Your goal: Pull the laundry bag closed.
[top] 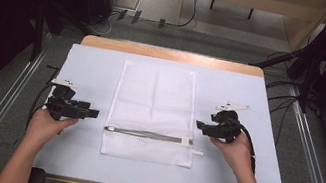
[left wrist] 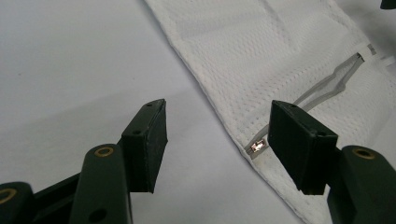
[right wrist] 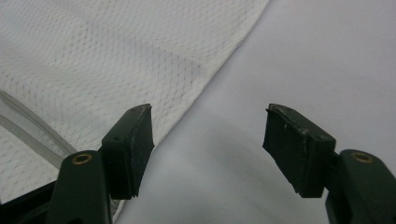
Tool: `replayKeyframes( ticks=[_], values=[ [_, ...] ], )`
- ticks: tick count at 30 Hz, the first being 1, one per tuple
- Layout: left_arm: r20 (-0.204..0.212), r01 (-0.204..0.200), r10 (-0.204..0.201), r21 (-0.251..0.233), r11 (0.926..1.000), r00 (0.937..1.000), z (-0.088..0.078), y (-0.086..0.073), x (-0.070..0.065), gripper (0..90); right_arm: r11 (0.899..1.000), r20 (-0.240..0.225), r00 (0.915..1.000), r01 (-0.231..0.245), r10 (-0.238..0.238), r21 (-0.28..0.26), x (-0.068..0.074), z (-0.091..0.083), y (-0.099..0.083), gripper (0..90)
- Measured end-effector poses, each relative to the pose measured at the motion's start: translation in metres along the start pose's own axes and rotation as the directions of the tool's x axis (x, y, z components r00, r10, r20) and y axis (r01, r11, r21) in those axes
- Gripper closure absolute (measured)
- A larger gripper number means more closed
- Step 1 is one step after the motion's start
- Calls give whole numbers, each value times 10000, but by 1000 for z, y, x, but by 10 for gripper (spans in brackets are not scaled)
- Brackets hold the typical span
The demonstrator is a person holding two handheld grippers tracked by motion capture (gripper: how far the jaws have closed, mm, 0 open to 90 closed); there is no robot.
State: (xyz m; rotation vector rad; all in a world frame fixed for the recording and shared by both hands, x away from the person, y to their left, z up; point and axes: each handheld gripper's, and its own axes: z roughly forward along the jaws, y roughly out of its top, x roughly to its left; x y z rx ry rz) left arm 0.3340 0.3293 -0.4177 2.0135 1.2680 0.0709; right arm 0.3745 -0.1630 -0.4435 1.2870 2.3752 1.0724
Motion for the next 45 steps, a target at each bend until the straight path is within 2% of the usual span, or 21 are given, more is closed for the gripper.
replayKeyframes(
  ticks=[12,19,25,30,32,34,36,42,45],
  values=[
    [67,-240,240,-27,9997,9997,-3,-1,-5,360,9999,-210,9998,43,-41,121,9,-1,2,384],
    [-16,-160,160,-78,9998,9999,-5,-2,-7,348,9993,-389,9986,357,-354,80,20,-2,4,396],
    [-10,-311,311,-43,9995,9995,-6,-4,-9,349,9981,-569,9966,606,-602,51,30,-3,7,423],
    [9,-165,165,-5,9999,9999,-6,-5,-8,351,9968,-712,9943,799,-793,64,38,-3,8,438],
    [14,-195,195,-39,9998,9998,-6,-5,-8,353,9961,-762,9933,880,-872,68,42,-2,9,441],
    [-150,-299,297,-154,9994,9994,-6,-5,-9,375,9957,-793,9927,924,-913,100,45,-1,10,445],
    [-60,-365,364,-238,9990,9993,-5,-4,-9,381,9954,-903,9914,956,-945,75,47,0,10,454],
    [-189,-299,302,156,9994,9994,-2,-4,-9,392,9945,-1074,9888,1046,-1032,70,53,1,14,468],
    [-134,-206,208,116,9997,9997,-1,-4,-9,395,9936,-1134,9873,1126,-1109,84,58,0,16,468]
  ],
)
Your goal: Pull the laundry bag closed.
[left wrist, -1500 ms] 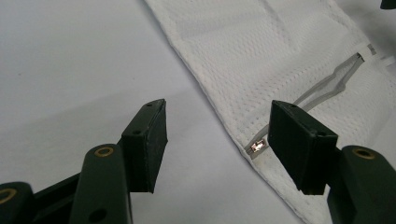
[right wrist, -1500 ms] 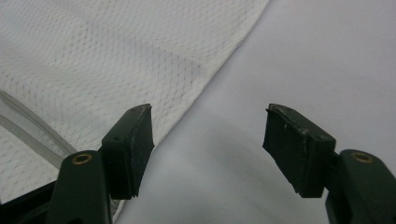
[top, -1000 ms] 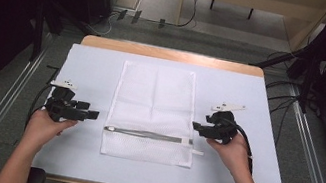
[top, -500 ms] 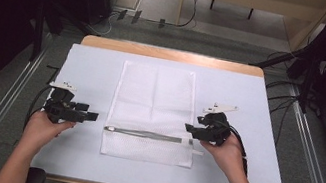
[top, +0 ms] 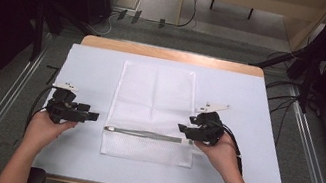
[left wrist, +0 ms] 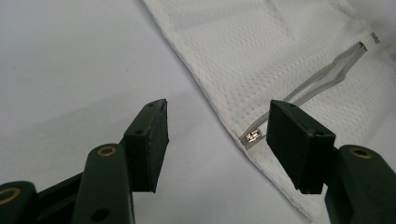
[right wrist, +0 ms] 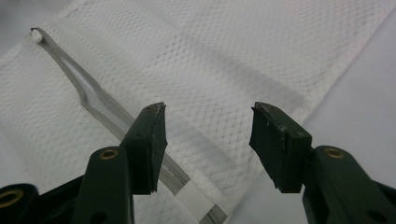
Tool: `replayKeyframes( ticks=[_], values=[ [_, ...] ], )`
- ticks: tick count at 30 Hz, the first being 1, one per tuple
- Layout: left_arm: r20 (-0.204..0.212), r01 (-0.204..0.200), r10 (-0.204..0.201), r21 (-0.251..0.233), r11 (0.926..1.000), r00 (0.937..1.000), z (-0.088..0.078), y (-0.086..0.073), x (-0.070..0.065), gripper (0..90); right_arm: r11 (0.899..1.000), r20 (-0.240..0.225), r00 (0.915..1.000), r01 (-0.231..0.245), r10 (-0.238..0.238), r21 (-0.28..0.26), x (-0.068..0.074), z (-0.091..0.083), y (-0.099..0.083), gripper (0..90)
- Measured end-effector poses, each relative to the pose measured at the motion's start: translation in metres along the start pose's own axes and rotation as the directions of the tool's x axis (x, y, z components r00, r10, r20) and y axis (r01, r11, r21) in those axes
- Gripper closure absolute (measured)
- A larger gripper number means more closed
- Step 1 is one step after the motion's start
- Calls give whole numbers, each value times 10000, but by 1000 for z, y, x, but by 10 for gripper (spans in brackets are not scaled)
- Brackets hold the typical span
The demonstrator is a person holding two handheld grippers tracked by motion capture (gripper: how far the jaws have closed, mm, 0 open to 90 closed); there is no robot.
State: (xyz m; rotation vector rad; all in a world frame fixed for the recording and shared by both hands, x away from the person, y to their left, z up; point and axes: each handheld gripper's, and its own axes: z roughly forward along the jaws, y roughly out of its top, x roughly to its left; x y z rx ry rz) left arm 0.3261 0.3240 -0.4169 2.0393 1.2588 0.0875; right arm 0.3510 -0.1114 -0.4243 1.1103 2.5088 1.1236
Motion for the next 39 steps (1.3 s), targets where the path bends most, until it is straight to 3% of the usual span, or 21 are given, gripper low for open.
replayKeyframes(
  ticks=[8,16,27,39],
  values=[
    [37,53,-53,39,10000,10000,0,-1,1,399,9999,-317,9994,102,-102,-5,10,4,15,483],
    [78,51,-52,49,10000,10000,0,-1,2,398,9984,-608,9966,562,-565,-51,24,15,32,496],
    [90,86,-86,40,10000,9999,2,-2,3,396,9940,-1125,9878,1091,-1076,76,52,39,50,510],
    [39,58,-58,41,10000,10000,3,-2,3,392,9915,-1444,9815,1291,-1259,130,68,57,55,533]
  ],
)
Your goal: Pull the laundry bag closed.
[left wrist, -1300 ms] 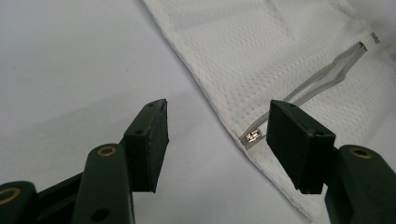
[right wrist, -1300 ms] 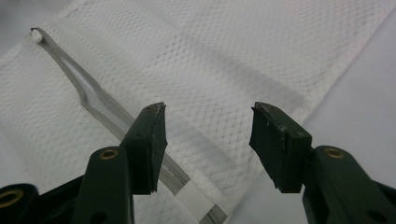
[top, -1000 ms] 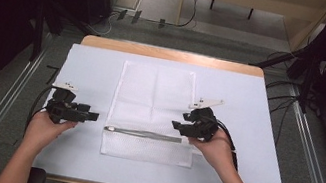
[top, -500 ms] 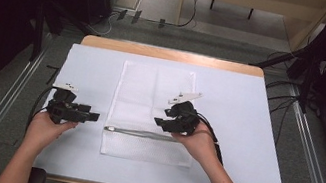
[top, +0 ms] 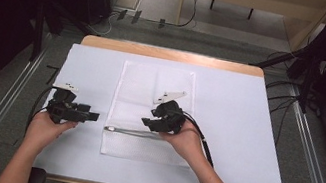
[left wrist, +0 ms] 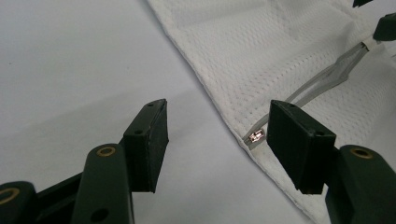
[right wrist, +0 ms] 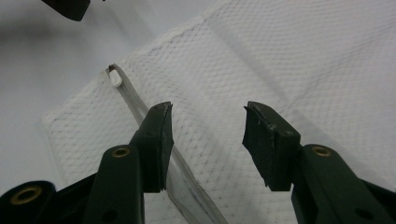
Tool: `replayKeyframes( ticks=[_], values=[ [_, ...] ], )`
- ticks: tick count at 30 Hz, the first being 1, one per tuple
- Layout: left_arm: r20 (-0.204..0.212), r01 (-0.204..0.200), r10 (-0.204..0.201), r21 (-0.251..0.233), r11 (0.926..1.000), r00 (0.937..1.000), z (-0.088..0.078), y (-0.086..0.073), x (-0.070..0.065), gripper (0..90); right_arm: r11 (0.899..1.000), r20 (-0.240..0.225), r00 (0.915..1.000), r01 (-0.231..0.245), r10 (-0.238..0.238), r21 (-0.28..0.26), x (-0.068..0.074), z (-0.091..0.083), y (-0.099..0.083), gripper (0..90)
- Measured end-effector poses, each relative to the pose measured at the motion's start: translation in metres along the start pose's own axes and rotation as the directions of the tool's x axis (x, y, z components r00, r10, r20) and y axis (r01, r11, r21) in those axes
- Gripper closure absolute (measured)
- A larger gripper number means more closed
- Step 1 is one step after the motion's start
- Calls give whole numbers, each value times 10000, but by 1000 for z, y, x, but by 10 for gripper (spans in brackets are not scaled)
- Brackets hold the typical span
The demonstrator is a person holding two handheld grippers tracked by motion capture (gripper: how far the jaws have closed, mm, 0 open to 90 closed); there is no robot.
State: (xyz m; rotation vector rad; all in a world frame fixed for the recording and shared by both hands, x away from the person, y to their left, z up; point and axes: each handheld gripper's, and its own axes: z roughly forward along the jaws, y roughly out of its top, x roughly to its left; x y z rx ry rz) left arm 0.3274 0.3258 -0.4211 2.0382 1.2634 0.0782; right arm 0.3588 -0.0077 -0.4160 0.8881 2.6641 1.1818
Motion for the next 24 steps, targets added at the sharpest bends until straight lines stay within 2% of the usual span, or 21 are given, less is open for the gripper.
replayKeyframes(
  ticks=[6,19,24],
  values=[
    [-1,10,-10,-37,10000,10000,0,0,0,392,9999,-180,9997,164,-164,17,8,12,2,548],
    [71,15,-15,0,10000,10000,2,0,1,385,9998,-665,9978,48,-35,187,21,37,3,604],
    [28,49,-49,-26,10000,10000,2,0,2,385,9996,-1017,9948,112,-85,264,31,46,7,671]
  ],
)
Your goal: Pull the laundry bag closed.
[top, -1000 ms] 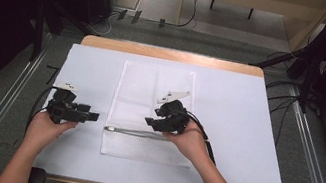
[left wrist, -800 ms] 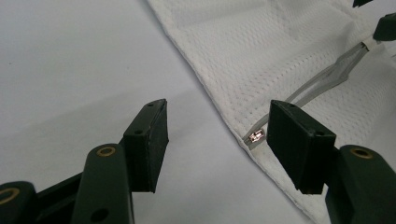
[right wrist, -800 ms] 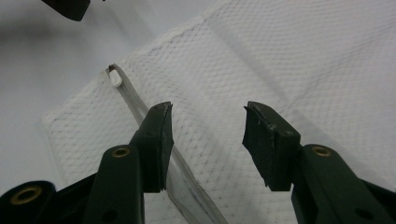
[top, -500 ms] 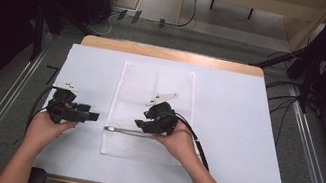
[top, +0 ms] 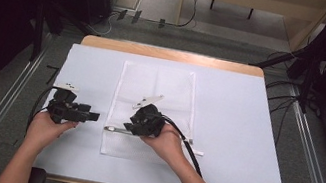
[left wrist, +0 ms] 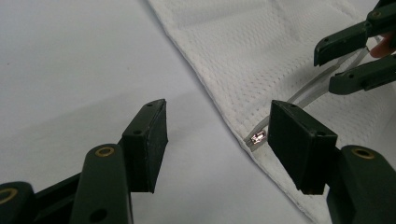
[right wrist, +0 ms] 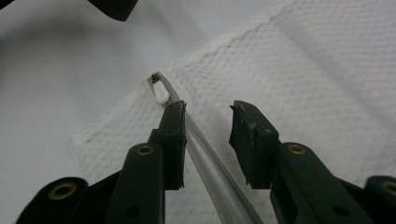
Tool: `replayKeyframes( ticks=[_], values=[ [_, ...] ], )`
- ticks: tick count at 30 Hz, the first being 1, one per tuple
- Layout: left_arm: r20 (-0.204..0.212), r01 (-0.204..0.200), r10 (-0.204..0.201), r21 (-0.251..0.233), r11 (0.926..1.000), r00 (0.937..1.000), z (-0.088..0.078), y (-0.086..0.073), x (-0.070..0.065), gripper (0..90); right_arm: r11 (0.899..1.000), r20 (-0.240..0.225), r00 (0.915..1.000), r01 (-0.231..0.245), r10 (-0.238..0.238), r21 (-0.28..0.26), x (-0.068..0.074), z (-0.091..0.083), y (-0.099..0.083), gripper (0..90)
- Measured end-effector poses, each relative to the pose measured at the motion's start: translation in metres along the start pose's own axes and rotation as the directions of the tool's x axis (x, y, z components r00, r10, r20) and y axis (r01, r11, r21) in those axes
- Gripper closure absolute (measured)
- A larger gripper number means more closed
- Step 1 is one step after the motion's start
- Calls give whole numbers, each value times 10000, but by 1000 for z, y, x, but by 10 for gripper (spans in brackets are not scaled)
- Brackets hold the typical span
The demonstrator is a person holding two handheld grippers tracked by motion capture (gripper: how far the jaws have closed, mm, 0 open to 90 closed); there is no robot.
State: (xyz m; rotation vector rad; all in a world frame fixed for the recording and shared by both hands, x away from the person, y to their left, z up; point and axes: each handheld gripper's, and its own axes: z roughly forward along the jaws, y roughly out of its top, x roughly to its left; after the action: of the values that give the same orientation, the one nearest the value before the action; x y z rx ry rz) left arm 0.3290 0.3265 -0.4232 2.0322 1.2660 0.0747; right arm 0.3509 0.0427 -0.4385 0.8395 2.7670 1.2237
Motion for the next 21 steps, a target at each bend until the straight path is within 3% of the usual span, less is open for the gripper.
replayKeyframes(
  ticks=[21],
  values=[
    [-56,-23,22,-12,10000,10000,0,0,1,385,9990,-730,9973,84,-51,443,20,32,3,766]
  ],
)
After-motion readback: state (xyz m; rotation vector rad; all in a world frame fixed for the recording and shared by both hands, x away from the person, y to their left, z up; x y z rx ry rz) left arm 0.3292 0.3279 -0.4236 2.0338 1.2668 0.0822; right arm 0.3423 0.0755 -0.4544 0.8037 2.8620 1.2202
